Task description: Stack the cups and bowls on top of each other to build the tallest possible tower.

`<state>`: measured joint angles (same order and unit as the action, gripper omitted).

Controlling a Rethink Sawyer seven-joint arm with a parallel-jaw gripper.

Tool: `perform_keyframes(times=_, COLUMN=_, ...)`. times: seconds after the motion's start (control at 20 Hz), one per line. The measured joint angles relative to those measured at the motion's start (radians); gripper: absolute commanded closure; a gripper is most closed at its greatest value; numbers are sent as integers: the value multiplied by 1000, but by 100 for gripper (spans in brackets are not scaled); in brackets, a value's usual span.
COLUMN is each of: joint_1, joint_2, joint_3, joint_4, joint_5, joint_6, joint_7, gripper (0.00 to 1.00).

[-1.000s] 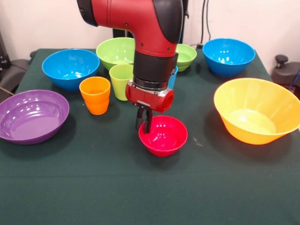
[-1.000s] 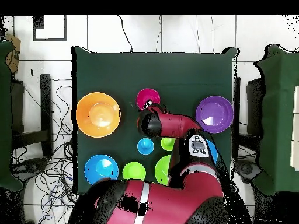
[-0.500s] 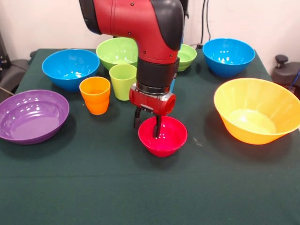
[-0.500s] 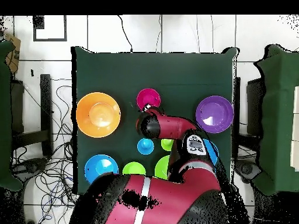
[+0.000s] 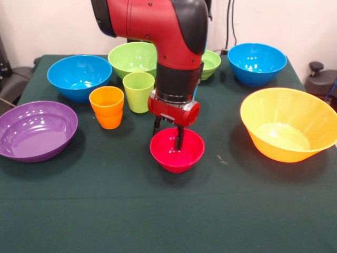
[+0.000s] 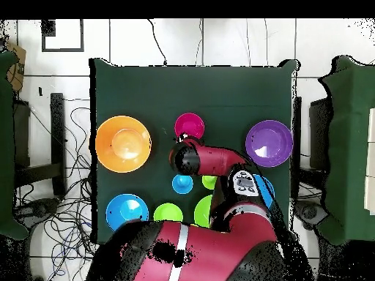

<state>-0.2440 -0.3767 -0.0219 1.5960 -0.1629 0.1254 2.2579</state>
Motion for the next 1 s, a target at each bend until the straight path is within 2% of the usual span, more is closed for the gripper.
perform_keyframes(times=0.3, joint_1=0, joint_2=-113, joint_3=22, joint_4=78, joint_5=0, joint_6=113, joint_7=0, gripper=0)
perform_keyframes(times=0.7, joint_1=4, joint_2=-218, joint_3=36, joint_4=144, joint_5=12, joint_6=178, joint_7=0, gripper=0)
perform_keyframes(times=0.9, joint_1=26, joint_2=-253, joint_3=34, joint_4=175, joint_5=44, joint_6=188, joint_7=0, gripper=0)
perform_keyframes(times=1.0, joint_1=62, joint_2=-275, joint_3=32, joint_4=201, joint_5=81, joint_6=188, joint_7=0, gripper=0)
